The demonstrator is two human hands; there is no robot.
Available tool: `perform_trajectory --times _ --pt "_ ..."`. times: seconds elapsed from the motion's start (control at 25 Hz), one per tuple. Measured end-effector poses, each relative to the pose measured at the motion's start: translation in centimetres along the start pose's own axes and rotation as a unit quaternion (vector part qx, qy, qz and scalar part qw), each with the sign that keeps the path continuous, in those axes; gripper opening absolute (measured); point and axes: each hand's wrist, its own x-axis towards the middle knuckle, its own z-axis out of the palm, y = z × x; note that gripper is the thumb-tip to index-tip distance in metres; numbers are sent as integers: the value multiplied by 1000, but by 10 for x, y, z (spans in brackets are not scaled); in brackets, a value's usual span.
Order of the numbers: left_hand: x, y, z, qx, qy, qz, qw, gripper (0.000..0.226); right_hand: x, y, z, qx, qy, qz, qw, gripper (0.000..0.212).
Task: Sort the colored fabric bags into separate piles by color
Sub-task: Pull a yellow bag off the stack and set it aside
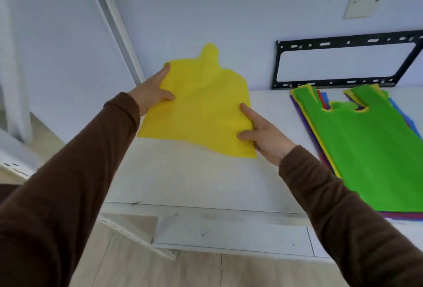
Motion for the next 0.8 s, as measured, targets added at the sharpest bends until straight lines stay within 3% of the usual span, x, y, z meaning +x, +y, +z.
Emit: perform_trajectory --times 0.12,0.24,0.32,0.52,0.68,0.8 --pt "-8 -97 -21 -9 -34 -97 995 96 20 41 56 -92 3 62 994 84" --pt "-15 -153 -17 -20 -68 -156 985 95 26 62 82 -232 50 92 967 84" --pt "-17 -160 -15 -26 -43 -157 986 92 28 66 85 -250 75 95 961 81" --pt "-19 -153 -19 137 10 -126 982 76 25 70 93 -304 81 97 944 70" --pt "-19 -152 -26 175 37 -120 976 72 26 76 105 -315 82 72 943 66" --pt "-23 -144 -26 242 64 -96 963 60 19 65 99 -432 135 69 889 44"
